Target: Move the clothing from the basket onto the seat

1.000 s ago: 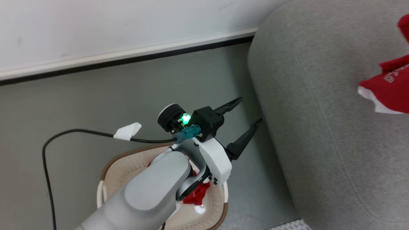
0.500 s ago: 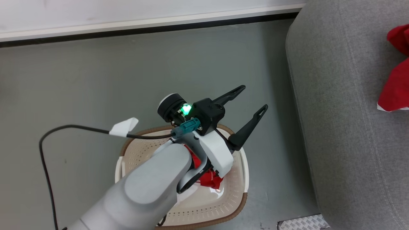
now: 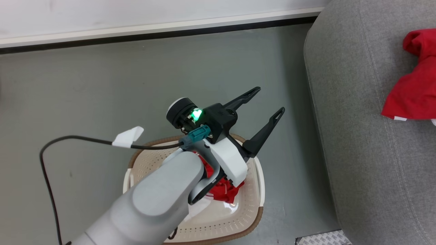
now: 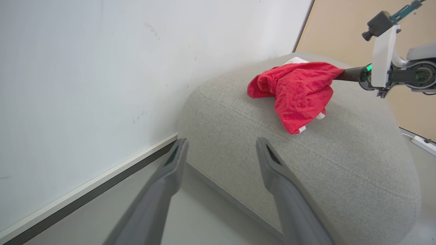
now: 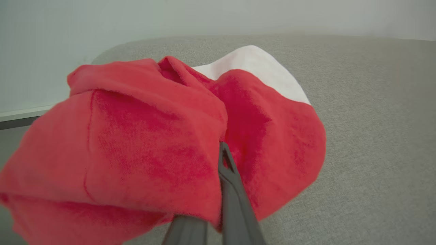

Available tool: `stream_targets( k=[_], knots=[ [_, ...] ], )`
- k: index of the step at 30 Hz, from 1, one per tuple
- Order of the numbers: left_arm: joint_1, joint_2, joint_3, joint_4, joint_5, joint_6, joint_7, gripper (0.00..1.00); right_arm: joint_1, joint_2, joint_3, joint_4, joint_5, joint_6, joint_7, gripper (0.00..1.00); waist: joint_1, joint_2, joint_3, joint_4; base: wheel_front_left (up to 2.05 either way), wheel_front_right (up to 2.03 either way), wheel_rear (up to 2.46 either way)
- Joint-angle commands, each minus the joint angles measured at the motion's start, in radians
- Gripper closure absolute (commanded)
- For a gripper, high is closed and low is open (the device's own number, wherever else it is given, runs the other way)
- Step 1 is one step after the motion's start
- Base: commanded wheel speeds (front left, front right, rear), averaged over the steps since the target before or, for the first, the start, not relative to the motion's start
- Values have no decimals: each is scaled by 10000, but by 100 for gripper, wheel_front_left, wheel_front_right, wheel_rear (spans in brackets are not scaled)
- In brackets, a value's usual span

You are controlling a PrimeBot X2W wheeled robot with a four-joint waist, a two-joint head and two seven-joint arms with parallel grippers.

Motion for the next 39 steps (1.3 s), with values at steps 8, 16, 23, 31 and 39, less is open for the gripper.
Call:
stream_targets(
  k=[8, 16, 23, 31, 39],
  knots=[
    [110, 19, 75, 76, -184, -4, -180, 0, -230, 36, 721, 622, 1086, -24, 1239, 0, 0, 0, -256, -75, 0, 0, 0],
    [462, 111, 79, 258, -216, 69, -266, 0, -27, -125, 1467, 437, 1798, -24, 2002, 0, 0, 0, -1039, -342, 0, 0, 0],
    [1067, 309, 311, 348, -501, 265, -302, 0, 321, -601, 2373, -475, 1837, -24, 2005, 0, 0, 0, -2206, -652, 0, 0, 0],
    [2143, 641, 787, 11, -868, 637, -338, 0, 490, -1195, 2914, -2025, 1928, -24, 892, 0, 0, 0, -3520, -772, 0, 0, 0],
    [3125, 1084, 1451, -428, -1236, 1046, -343, 0, 995, -1000, 3018, -3662, 2020, -24, -789, 0, 0, 0, -4565, -454, 0, 0, 0]
  ],
)
